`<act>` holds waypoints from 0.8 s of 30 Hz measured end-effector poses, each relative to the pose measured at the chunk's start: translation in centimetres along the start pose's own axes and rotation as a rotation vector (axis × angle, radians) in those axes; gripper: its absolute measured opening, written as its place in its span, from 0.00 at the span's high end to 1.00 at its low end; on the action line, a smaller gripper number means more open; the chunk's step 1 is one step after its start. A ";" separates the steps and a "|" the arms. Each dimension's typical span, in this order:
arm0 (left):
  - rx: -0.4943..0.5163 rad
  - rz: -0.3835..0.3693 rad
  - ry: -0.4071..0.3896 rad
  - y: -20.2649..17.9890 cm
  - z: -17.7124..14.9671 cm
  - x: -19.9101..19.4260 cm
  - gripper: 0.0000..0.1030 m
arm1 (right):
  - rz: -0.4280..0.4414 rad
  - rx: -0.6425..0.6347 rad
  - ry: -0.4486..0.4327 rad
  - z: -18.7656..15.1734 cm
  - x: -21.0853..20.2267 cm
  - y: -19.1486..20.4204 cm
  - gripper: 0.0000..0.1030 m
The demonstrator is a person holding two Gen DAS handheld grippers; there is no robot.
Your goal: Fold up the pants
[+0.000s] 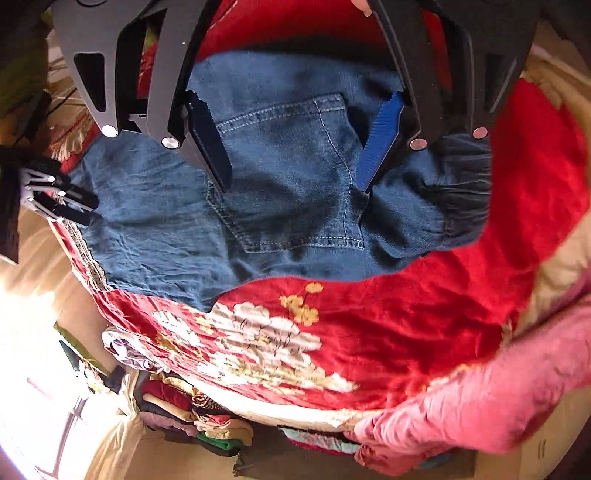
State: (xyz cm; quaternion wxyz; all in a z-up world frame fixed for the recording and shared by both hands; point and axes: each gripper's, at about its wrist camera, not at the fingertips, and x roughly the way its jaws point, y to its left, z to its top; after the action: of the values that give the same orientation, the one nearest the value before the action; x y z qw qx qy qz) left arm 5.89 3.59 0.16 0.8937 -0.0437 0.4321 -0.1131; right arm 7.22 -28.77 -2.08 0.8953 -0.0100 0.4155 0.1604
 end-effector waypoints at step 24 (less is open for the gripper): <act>0.305 -0.098 -0.010 -16.7 6.1 2.8 0.10 | -0.121 0.265 -0.093 -5.3 -8.1 -11.0 0.28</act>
State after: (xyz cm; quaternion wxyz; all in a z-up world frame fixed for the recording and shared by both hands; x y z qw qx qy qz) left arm 9.55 -13.42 4.75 0.8854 0.0712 0.4029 -0.2205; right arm 1.69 -42.22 -0.77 0.9150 0.0909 0.3898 0.0501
